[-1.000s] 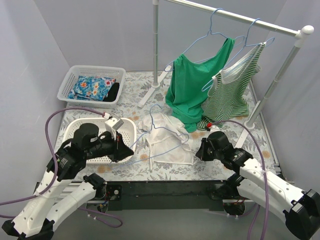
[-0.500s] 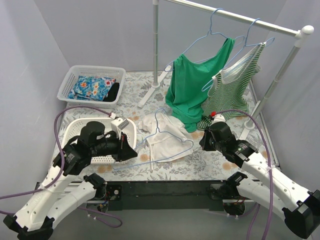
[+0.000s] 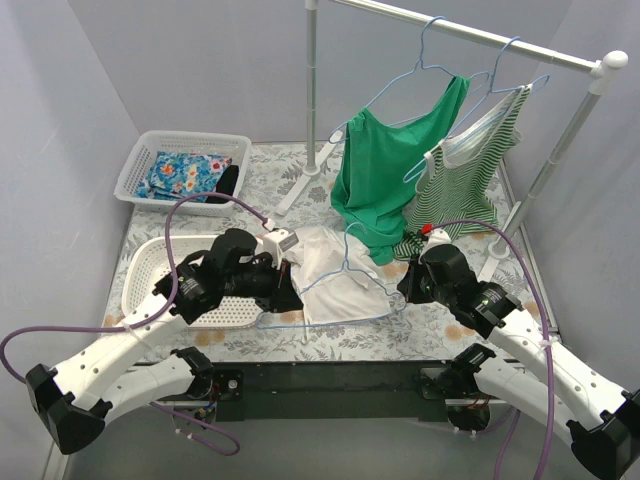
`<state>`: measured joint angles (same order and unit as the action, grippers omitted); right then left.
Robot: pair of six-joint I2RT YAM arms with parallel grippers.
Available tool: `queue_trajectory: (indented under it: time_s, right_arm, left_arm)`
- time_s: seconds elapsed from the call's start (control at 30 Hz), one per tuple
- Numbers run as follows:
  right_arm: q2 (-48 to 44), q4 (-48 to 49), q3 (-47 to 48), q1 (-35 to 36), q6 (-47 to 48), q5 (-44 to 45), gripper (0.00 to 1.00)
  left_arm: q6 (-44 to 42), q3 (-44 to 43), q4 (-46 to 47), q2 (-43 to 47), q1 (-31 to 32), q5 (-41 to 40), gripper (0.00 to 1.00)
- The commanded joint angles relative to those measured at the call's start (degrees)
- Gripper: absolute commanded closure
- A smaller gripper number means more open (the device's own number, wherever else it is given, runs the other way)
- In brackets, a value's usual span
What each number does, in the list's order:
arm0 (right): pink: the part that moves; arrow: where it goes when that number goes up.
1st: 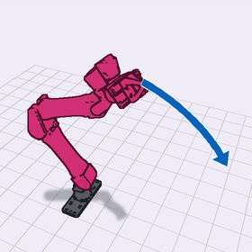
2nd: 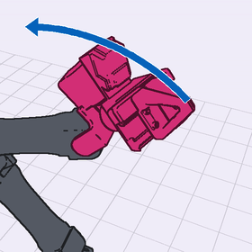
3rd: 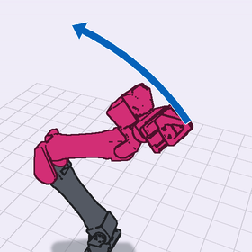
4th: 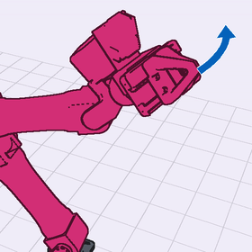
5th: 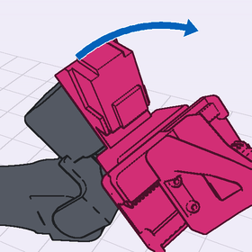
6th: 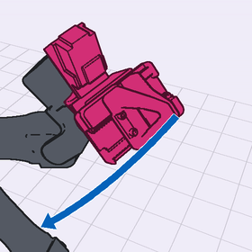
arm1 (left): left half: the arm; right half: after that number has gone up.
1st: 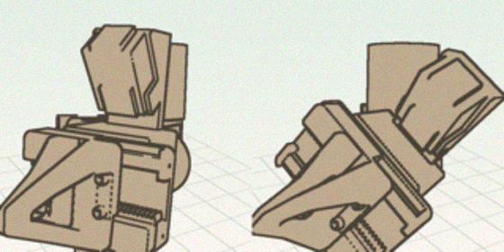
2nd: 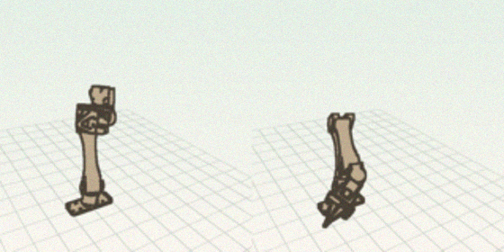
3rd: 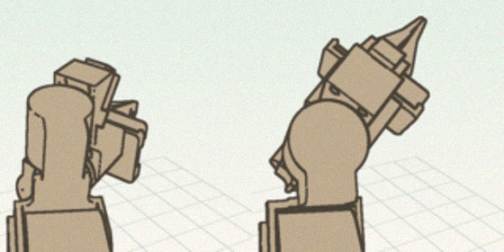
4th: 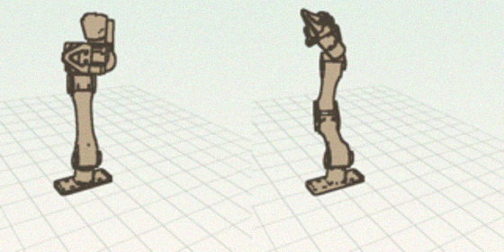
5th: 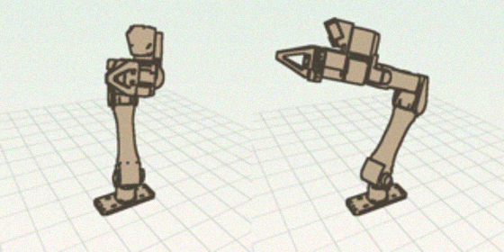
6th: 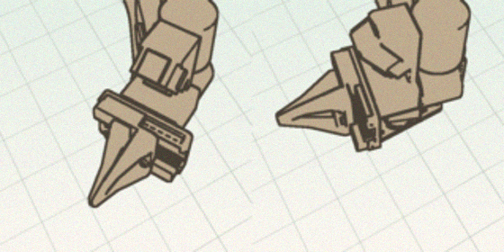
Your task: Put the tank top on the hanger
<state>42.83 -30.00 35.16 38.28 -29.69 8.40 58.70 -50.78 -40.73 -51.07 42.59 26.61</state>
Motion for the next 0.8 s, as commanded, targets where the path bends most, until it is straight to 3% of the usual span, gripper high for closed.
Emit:
queue_trajectory:
  time_s: [0.0,0.17,0.33,0.67,0.77]
  right_arm:
    - [-1.25,0.38,2.55,0.21,1.57,-0.14,0.99]
    - [-2.57,0.47,1.93,0.21,1.57,-0.67,0.99]
    - [-3.19,-0.85,2.02,0.21,2.44,1.08,0.99]
    - [-4.15,-0.94,1.76,0.21,2.89,0.83,0.98]
    - [-5.30,-1.03,2.63,0.21,3.50,0.12,0.88]
  left_arm:
    - [4.49,1.65,8.55,-2.36,6.44,-7.79,1.00]
    - [9.15,6.65,22.78,-4.99,11.02,-12.88,1.00]
    - [10.38,8.95,29.38,-7.38,17.17,-28.87,1.00]
    - [6.87,17.20,46.60,-10.45,21.48,-31.00,1.00]
    - [5.29,18.97,51.18,-12.64,22.45,-31.01,1.00]
